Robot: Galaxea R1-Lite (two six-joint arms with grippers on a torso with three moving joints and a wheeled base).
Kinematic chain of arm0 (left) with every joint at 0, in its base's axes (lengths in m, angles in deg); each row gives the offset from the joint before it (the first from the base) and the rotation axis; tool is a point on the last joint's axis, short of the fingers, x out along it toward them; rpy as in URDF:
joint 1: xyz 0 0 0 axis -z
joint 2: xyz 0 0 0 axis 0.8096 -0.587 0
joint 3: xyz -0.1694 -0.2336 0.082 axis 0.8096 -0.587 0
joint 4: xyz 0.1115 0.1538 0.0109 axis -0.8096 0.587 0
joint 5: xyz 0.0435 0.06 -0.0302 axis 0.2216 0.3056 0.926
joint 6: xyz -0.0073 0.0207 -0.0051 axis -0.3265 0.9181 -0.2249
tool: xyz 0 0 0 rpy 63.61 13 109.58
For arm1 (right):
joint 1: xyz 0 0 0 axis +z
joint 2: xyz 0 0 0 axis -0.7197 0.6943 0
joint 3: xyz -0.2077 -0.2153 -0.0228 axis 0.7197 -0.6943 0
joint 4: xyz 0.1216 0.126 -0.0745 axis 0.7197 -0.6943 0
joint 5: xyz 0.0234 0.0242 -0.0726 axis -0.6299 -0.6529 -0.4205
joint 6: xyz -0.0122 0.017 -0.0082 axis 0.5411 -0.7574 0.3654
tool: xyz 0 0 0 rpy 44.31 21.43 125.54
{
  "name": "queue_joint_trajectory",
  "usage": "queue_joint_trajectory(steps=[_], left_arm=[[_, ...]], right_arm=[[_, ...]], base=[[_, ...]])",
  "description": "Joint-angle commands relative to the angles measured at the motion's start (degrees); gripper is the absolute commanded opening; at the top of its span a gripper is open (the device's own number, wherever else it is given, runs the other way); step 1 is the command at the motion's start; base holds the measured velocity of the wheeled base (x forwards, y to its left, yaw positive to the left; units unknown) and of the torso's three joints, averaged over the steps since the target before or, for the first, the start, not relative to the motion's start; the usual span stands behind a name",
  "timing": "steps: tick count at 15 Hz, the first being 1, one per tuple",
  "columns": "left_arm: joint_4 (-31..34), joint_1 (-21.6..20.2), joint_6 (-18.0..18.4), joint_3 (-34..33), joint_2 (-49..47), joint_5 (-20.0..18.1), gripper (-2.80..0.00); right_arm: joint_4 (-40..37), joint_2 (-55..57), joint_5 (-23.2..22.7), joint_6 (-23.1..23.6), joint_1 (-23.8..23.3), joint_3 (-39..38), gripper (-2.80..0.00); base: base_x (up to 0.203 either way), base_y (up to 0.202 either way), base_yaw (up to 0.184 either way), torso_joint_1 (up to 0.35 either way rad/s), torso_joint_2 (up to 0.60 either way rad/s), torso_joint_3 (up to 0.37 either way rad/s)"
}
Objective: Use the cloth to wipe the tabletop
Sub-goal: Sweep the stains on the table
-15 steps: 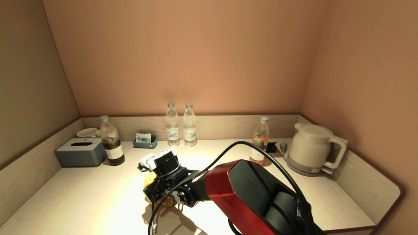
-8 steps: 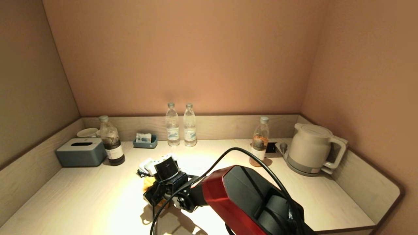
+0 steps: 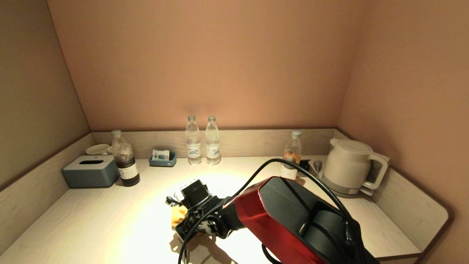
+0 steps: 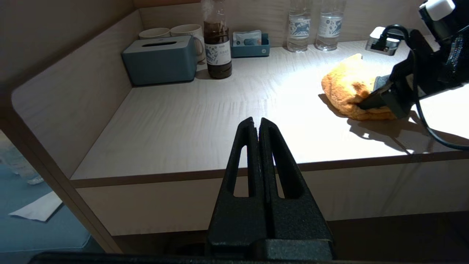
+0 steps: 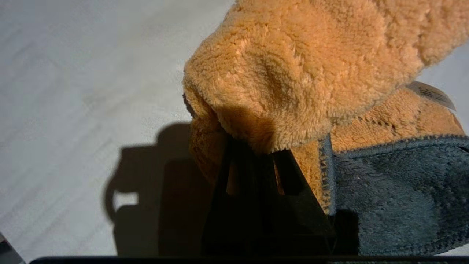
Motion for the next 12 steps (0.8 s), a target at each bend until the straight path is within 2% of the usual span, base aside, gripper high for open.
queue_joint_trajectory(steps=[1,4,8,9,12], left_arm=[[0.02,0.00,0.38,0.06,-0.06,-0.08,-2.80],[0.28,0.00,0.82,0.15,-0.06,-0.17,-2.80],[1.07,0.00,1.43,1.21,-0.06,-0.43,-2.80],[1.27,0.00,1.42,1.31,-0.14,-0.44,-2.80],[5.48,0.00,0.70,7.77,-3.24,-0.67,-2.80]], right_arm=[[-1.32,-2.85,0.12,0.02,-0.38,-2.90,-2.80],[2.46,-11.29,0.95,-0.45,-2.28,-17.27,-2.80],[5.89,-20.47,2.06,-1.21,-5.48,-27.39,-2.80],[6.48,-21.00,2.17,-1.26,-6.04,-28.05,-2.80],[8.69,-21.94,2.20,-1.33,-7.17,-28.79,-2.80]], base=[[0.000,0.000,0.000,0.000,0.00,0.000],[0.000,0.000,0.000,0.000,0.00,0.000],[0.000,0.000,0.000,0.000,0.00,0.000],[0.000,0.000,0.000,0.000,0.00,0.000],[0.000,0.000,0.000,0.000,0.00,0.000]])
